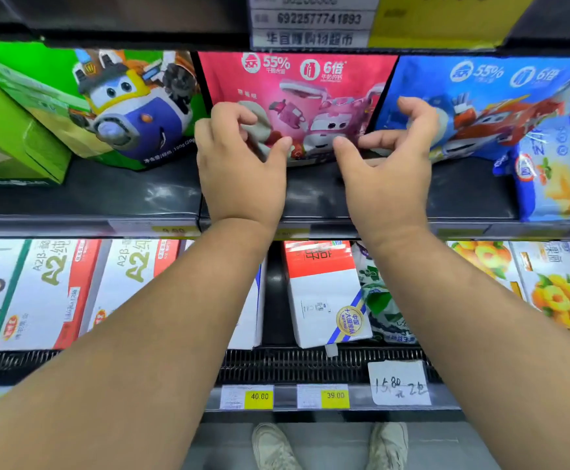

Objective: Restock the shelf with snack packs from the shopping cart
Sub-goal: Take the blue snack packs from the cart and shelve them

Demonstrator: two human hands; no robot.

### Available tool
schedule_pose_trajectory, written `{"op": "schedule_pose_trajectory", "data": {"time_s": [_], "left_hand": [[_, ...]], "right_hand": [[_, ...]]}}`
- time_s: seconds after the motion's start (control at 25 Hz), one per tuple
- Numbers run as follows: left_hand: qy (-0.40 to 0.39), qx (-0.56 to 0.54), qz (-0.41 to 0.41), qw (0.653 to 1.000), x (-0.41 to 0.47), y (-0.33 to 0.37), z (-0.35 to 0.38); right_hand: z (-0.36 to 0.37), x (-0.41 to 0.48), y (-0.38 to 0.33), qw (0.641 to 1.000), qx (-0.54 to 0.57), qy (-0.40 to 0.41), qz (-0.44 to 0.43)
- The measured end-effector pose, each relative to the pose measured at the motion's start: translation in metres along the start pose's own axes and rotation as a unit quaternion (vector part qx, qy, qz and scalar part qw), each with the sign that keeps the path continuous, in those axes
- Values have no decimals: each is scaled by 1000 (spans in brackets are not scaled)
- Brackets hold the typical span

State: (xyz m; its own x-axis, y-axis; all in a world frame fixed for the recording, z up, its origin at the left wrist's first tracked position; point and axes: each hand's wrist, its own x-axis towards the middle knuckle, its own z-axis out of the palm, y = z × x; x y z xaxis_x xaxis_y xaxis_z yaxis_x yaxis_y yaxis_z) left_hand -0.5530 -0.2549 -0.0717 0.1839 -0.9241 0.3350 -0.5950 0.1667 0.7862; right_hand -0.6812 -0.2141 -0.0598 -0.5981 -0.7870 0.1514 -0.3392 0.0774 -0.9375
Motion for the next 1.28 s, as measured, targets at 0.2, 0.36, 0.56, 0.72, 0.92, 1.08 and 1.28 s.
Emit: {"op": "schedule_pose_trajectory", "data": {"time_s": [0.2, 0.36, 0.56, 0.72, 0.92, 1.08, 1.28], "left_hand": [[40, -26, -22, 999, -14, 17, 14], [26, -3, -72, 997, -14, 31, 24], [34, 15, -102, 994, -4, 35, 35], [37, 25, -112, 993, 3, 38, 42], [21, 26, -83, 996, -3, 29, 34], [-2, -1, -55, 998, -12, 25, 22], [-35, -45, -51, 997, -9, 17, 14]], "right_hand": [[-32, 7, 13, 984, -115, 135, -13], [-37, 24, 23, 982, -134, 127, -45], [-38, 42, 27, 982, -156, 94, -55], [-38, 52, 27, 985, -149, 72, -47], [-37, 29, 25, 994, -73, 80, -25], [-17, 8, 11, 994, 37, 83, -54], [17, 1, -7, 994, 62, -60, -61]]}}
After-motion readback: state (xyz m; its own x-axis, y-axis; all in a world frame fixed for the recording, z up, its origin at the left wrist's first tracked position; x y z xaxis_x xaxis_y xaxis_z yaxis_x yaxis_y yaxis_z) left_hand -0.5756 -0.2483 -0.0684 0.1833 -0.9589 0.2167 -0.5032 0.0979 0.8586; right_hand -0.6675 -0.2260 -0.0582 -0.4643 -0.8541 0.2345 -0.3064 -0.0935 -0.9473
